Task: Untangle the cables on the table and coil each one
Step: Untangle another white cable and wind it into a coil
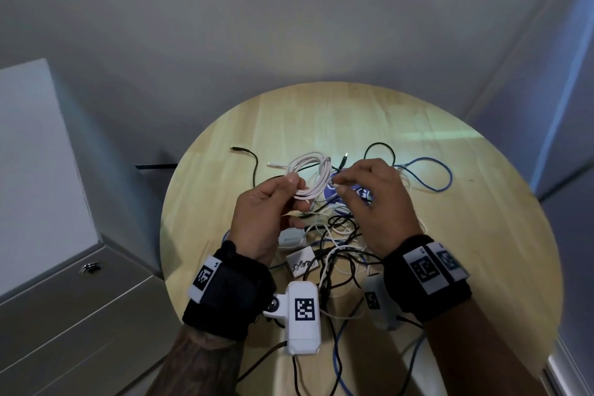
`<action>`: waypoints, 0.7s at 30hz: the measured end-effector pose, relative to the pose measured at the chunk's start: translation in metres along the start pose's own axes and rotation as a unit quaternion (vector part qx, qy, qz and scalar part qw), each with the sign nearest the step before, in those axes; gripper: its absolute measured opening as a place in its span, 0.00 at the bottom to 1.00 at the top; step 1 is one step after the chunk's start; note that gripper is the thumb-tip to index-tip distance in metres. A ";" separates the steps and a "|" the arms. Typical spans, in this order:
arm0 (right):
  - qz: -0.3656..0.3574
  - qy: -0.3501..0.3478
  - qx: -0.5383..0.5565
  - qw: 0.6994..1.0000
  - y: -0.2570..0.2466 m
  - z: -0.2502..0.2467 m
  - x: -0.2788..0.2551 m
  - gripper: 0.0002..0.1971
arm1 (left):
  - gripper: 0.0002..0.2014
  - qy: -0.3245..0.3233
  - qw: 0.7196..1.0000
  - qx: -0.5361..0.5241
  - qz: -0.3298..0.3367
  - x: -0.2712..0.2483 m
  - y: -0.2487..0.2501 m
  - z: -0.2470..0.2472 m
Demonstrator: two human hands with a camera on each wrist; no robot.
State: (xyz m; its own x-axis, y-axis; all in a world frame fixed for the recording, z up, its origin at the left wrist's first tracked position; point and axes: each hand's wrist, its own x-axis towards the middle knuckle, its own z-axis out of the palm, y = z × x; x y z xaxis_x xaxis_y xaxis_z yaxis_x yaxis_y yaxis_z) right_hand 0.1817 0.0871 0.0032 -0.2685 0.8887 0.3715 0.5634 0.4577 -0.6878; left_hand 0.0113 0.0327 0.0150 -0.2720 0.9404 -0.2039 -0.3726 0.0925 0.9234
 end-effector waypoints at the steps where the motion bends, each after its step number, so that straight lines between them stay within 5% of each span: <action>1: 0.026 0.005 0.044 0.999 -0.003 0.002 -0.001 0.08 | 0.09 -0.009 1.000 0.000 -0.007 0.000 0.000 0.001; 5: 0.163 -0.007 0.320 0.933 -0.018 0.011 -0.002 0.08 | 0.10 -0.018 0.999 0.025 -0.011 -0.001 -0.003 0.008; 9: 0.221 0.018 0.499 0.838 -0.028 0.016 -0.002 0.08 | 0.09 -0.003 0.996 0.086 0.028 -0.003 -0.001 0.013; 11: 0.230 0.018 0.525 0.819 -0.027 0.016 -0.002 0.08 | 0.08 0.008 0.991 0.121 0.054 -0.002 -0.001 0.013; 18: 0.132 -0.009 0.183 0.974 -0.012 0.010 -0.003 0.04 | 0.10 0.037 0.992 0.104 0.059 -0.002 0.004 0.008; 21: 0.046 -0.039 0.022 0.998 0.000 -0.003 -0.002 0.04 | 0.11 0.046 0.985 0.147 0.079 0.002 0.006 -0.001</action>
State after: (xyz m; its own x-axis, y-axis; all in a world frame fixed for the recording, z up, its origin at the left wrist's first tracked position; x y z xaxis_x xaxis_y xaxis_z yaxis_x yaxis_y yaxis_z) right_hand 0.1844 0.0851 0.0044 -0.2776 0.9256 0.2573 0.5540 0.3730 -0.7443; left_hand 0.0075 0.0345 0.0202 -0.3900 0.9185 -0.0652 -0.0499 0.0497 0.9975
